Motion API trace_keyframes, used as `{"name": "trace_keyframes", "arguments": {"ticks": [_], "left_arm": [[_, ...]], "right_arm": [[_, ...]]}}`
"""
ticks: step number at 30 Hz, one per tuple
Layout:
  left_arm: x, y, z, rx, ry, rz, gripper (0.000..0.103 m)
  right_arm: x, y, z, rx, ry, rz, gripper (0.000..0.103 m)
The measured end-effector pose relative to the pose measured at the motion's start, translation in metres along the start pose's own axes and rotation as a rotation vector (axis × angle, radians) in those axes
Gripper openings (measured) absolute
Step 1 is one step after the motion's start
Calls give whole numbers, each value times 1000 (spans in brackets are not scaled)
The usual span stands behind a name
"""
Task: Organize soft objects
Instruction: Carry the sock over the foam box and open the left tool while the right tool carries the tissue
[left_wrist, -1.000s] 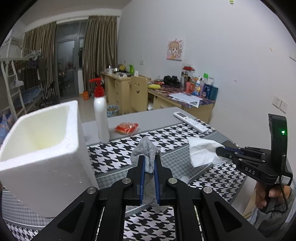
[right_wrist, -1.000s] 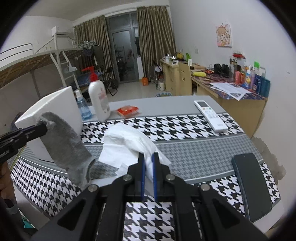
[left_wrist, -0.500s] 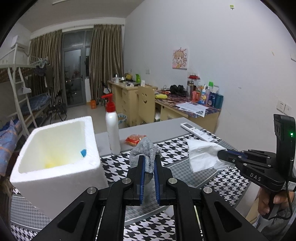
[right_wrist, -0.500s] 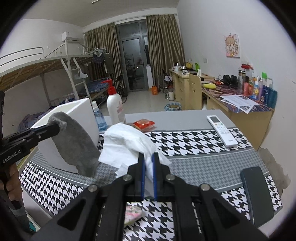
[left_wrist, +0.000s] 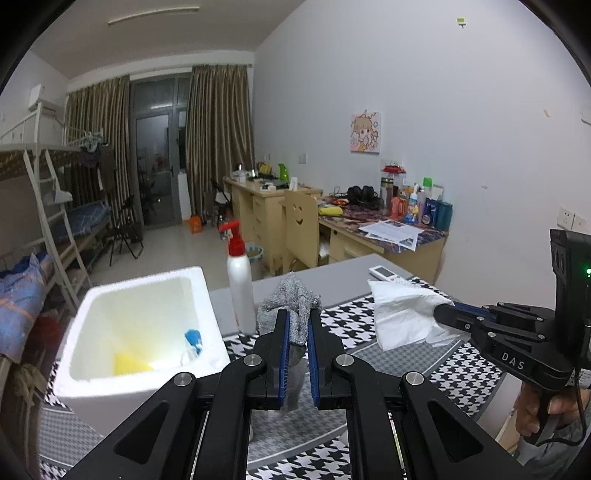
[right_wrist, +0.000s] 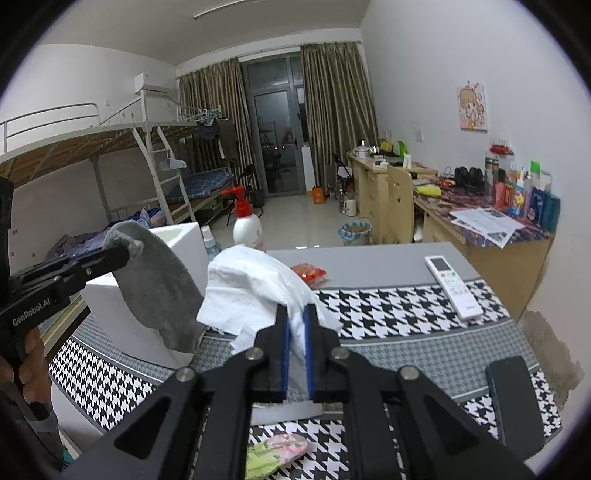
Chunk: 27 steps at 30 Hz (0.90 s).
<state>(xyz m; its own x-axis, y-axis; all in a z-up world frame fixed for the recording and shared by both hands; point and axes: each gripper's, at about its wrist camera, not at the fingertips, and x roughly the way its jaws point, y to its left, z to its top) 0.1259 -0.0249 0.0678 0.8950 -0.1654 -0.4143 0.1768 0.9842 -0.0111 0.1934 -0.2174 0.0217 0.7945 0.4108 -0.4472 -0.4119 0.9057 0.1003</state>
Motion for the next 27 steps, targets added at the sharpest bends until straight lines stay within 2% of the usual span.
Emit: {"name": "trace_keyframes", "arguments": {"ticks": [5,16,27], "left_arm": [[-6,0,12,21,-24,31,10],[-18,12,44,9,-83,29,10],[-31,41,65,-3,-151,157,10]], "right_arm": [[-9,7,12,-11,-37,-5,10],[-10,19,34,-25,-83,19,9],[-1,29,47,-29,-103,77,9]]}}
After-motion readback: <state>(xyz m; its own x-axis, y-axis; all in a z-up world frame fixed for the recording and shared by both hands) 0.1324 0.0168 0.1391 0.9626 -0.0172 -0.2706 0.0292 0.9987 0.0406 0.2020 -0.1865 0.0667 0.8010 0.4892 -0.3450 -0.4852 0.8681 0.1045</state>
